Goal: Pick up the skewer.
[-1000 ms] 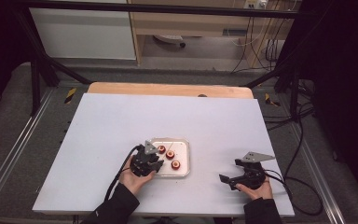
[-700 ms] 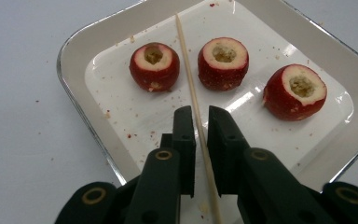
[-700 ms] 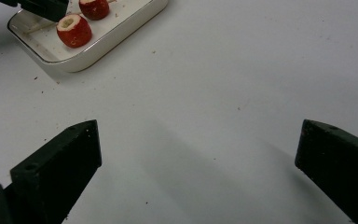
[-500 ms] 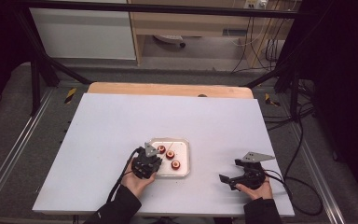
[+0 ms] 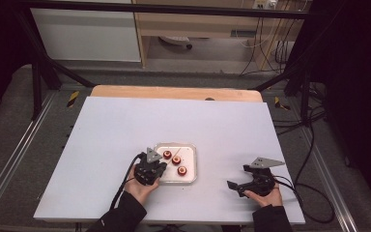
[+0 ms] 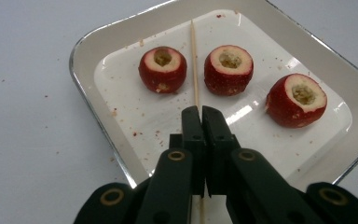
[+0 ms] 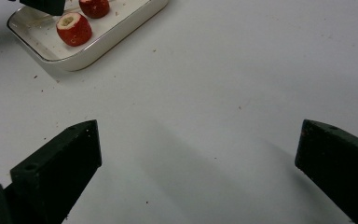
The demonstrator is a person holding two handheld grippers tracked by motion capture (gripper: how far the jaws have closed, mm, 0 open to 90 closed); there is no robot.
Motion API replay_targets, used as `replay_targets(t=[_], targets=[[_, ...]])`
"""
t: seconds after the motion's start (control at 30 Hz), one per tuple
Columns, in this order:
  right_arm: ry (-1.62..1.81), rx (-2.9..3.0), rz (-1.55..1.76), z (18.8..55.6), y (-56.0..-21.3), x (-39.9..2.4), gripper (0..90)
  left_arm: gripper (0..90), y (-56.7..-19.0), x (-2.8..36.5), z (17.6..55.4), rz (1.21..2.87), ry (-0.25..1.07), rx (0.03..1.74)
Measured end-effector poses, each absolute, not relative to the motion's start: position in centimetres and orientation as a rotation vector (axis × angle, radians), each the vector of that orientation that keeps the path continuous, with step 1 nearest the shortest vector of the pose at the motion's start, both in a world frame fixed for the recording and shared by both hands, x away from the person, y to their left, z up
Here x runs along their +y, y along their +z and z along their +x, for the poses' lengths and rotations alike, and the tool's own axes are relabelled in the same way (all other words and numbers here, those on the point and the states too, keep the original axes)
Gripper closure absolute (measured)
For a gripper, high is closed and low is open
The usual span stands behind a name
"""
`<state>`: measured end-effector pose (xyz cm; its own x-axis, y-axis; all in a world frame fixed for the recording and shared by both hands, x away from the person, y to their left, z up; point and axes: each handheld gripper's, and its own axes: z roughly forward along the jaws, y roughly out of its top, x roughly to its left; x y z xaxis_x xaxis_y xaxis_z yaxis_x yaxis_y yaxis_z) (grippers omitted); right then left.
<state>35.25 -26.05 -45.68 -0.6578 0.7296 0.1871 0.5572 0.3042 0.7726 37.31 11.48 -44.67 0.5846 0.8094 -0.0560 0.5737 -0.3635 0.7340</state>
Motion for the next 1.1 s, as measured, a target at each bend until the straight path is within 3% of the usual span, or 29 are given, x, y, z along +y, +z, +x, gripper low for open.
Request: replay_targets(t=[1.1], targets=[[1.258, 2.393, 1.059, 34.9, -44.8, -23.8, 0.6, 88.3, -42.4, 13.2, 36.1, 2.106, 0.305, 0.840]])
